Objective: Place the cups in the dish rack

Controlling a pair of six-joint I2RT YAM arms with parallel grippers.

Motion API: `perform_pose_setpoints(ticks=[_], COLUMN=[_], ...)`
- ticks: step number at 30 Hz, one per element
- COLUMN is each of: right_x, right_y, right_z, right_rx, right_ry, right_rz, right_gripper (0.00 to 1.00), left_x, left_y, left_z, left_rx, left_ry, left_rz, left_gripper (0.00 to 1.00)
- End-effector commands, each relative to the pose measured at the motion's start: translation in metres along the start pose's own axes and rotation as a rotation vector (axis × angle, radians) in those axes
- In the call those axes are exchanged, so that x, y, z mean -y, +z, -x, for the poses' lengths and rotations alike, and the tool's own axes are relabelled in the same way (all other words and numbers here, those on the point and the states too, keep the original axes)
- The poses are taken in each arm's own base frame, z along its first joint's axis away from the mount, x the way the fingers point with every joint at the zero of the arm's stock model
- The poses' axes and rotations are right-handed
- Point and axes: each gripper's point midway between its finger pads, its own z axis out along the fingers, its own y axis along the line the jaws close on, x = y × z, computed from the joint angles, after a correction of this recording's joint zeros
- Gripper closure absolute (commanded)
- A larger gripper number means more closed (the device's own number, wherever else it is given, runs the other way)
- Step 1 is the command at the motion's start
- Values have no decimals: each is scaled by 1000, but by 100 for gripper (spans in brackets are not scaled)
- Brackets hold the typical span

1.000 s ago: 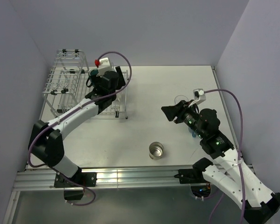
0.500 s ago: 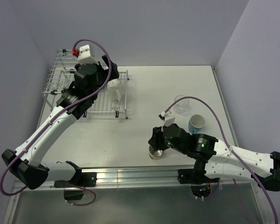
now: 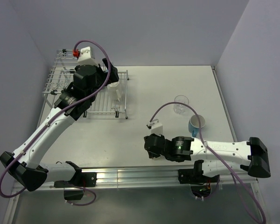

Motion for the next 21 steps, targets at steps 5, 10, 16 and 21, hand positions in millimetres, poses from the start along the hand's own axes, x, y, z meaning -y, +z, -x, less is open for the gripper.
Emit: perform_pose_setpoints(ticks=[5,10,16,21], right_x=[3,4,3,11], right_y=[20,30,30,2], right_z=[-13,-22,-14,36], right_rx=[-19,-42,-20,103], right_ry=[-15,-25,-25,41], right_rz=[-61,-83,-99,-67], right_gripper=[49,56,94,100], left_x=[10,9,10,20], left_y=[-13,-12,-14,-18], left_z=[20,14,10,0], left_rx=[40,29,18,-24], left_ry=[-23,-26,-30,-47], left_rz=[-56,-56,-64,-136], left_gripper=[1,1,1,1])
